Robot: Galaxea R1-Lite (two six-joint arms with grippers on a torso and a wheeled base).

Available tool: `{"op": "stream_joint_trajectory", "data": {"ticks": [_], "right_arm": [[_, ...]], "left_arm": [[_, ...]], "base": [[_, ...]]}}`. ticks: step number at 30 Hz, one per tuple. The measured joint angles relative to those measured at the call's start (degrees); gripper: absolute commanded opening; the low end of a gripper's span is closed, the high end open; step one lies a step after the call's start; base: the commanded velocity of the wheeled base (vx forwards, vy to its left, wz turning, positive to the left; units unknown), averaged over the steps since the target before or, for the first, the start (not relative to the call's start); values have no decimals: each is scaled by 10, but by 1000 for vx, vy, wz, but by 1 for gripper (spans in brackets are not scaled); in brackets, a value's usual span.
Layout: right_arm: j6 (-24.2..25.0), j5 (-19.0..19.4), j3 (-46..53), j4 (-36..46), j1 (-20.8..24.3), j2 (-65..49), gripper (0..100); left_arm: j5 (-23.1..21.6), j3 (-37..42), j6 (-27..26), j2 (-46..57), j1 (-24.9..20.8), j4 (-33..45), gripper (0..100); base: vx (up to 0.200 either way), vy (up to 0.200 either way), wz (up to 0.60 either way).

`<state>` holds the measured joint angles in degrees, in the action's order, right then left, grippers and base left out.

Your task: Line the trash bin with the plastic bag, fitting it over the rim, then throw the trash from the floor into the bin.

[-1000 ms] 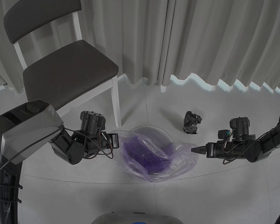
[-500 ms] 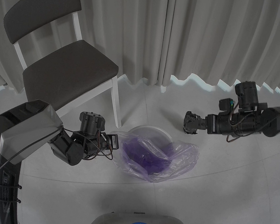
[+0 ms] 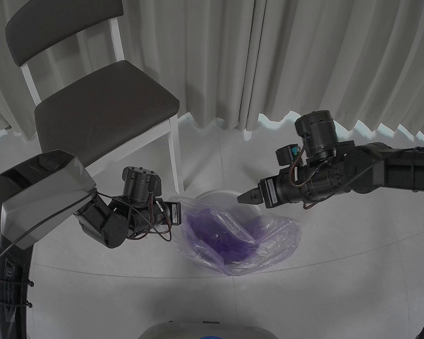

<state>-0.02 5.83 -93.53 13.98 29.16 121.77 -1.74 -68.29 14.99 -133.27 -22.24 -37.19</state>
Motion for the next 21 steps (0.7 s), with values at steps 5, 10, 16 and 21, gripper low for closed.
{"op": "stream_joint_trajectory", "data": {"ticks": [5,10,16,21], "right_arm": [[-6,-5,-10,5,16,31,100],[-17,-6,-10,7,25,48,100],[-27,-6,-9,6,29,59,100],[-31,-6,-8,6,29,62,100]], "left_arm": [[0,-20,-1,-22,0,5,100],[-1,-36,0,-41,5,6,100],[-1,-30,0,-34,9,7,100],[-1,5,-2,-4,17,8,100]], "base": [[0,0,0],[0,0,0],[0,0,0],[0,0,0]]}}
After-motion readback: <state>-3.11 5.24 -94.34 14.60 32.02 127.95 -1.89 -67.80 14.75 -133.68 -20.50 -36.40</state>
